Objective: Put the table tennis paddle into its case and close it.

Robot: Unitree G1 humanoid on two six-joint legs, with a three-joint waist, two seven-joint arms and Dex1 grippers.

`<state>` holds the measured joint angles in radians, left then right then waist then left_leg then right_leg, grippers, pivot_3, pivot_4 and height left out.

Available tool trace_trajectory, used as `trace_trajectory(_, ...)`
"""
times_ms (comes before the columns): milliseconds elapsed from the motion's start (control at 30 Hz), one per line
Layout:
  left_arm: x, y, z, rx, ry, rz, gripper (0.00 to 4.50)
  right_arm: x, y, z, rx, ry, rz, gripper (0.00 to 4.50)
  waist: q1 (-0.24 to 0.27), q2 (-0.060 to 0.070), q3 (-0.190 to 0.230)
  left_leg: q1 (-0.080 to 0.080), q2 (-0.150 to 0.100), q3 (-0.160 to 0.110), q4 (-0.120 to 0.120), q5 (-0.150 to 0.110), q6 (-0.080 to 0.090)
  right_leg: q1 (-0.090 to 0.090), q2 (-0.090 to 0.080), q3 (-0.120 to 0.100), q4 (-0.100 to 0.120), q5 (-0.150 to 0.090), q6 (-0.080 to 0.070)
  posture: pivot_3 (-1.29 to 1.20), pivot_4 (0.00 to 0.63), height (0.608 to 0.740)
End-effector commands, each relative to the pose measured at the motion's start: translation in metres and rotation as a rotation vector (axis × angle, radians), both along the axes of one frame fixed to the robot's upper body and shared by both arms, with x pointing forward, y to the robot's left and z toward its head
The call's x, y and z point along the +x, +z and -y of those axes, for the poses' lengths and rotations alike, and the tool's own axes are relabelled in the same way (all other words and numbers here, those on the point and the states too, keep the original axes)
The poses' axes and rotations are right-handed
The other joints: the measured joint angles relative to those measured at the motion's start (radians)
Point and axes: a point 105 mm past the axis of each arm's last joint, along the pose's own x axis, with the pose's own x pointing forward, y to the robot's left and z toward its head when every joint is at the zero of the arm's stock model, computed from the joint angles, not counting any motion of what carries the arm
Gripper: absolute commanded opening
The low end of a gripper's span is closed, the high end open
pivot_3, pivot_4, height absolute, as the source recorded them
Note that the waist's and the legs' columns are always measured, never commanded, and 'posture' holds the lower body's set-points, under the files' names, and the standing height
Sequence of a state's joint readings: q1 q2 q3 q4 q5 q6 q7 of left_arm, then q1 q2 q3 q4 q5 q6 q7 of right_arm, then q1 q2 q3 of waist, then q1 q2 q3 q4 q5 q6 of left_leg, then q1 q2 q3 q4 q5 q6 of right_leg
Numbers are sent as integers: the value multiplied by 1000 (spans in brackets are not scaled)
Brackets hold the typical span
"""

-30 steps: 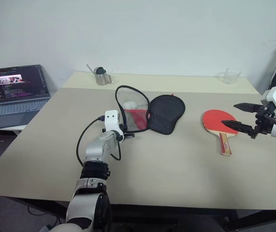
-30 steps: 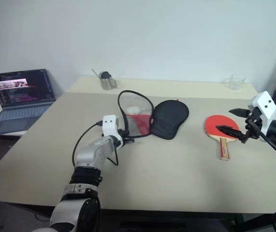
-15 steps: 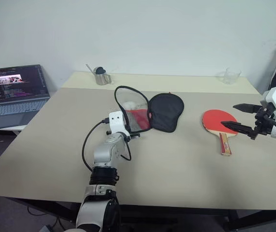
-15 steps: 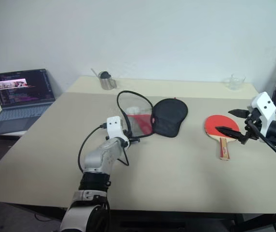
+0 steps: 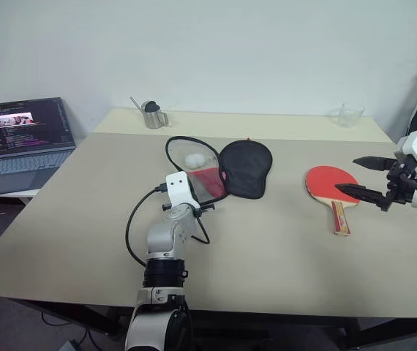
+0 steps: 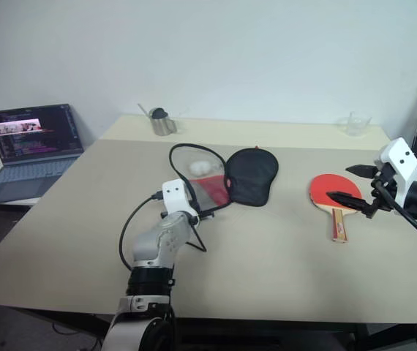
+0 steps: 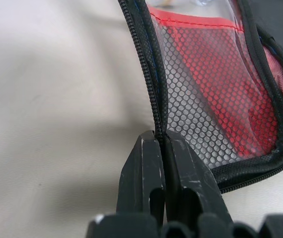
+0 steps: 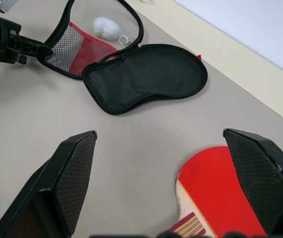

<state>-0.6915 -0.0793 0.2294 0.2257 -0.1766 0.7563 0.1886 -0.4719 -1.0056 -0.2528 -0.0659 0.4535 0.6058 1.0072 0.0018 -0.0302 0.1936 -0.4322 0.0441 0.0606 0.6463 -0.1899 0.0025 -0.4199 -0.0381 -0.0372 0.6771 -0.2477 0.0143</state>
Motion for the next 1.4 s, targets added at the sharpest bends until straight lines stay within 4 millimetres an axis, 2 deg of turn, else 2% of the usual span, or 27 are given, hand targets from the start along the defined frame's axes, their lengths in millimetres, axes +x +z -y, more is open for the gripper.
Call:
trace_trajectory(33,2,20,18,-18,-61,67,22,-6,15,-3,-24,26,41,4500,0,0,0,0,0,0,0,0,0,0,0,0,0,0,0,0,150,740)
trace_trajectory(133,0,20,27,-38,-105,53,22,-7,12,-4,-29,32,34,4500,1,0,0,0,0,0,0,0,0,0,0,0,0,0,0,0,150,740)
trace_trajectory(233,0,18,27,-52,-112,40,22,-6,7,-5,-40,35,28,4500,1,0,0,0,0,0,0,0,0,0,0,0,-1,0,0,0,150,740)
trace_trajectory(400,0,18,25,-46,-116,28,1344,-6,3,-8,-30,38,22,4500,0,-1,0,0,0,0,0,0,0,0,0,0,-1,0,0,0,150,740)
trace_trajectory(600,-2,20,18,-10,-133,39,3397,-6,1,-9,-22,40,18,4500,-2,-1,0,0,0,0,0,0,0,0,1,0,-1,0,0,0,150,740)
trace_trajectory(700,-5,23,24,-10,-200,56,4454,-6,1,-9,-20,41,16,4500,-2,0,0,0,0,-1,-1,0,0,0,1,0,-1,0,0,0,150,740)
trace_trajectory(833,-12,28,18,40,-281,79,4454,-7,3,-7,-14,31,12,4500,-2,0,0,0,0,0,-1,0,0,0,0,0,-1,0,0,0,150,740)
trace_trajectory(967,-22,35,-8,90,-379,98,4454,-5,0,1,-1,-36,-6,4500,-5,0,0,0,1,0,-1,0,0,0,2,0,-1,0,-1,0,150,740)
trace_trajectory(1033,-28,40,-29,97,-455,99,4454,14,-14,20,38,-250,-54,4500,-8,0,0,0,1,-1,-1,0,0,-1,3,0,0,0,-3,0,150,740)
trace_trajectory(1100,-33,45,-39,137,-551,125,4454,26,-29,31,86,-418,-123,4500,-8,0,0,1,2,-1,-1,0,-1,-1,3,0,1,1,-5,0,150,740)
trace_trajectory(1167,-38,51,-41,170,-641,153,4454,34,-41,35,130,-518,-179,4500,-5,0,0,1,3,-2,-1,2,-4,-1,2,0,1,1,-6,0,150,740)
trace_trajectory(1267,-44,73,-36,127,-774,233,4454,48,-61,42,210,-684,-252,4500,-3,0,0,0,3,-2,-1,2,-4,-1,1,0,1,1,-6,0,150,740)
trace_trajectory(1400,-51,85,-25,99,-874,286,4454,55,-71,48,252,-790,-284,4500,6,0,0,-2,2,-2,-1,2,-3,-1,0,0,-2,1,-5,0,150,740)
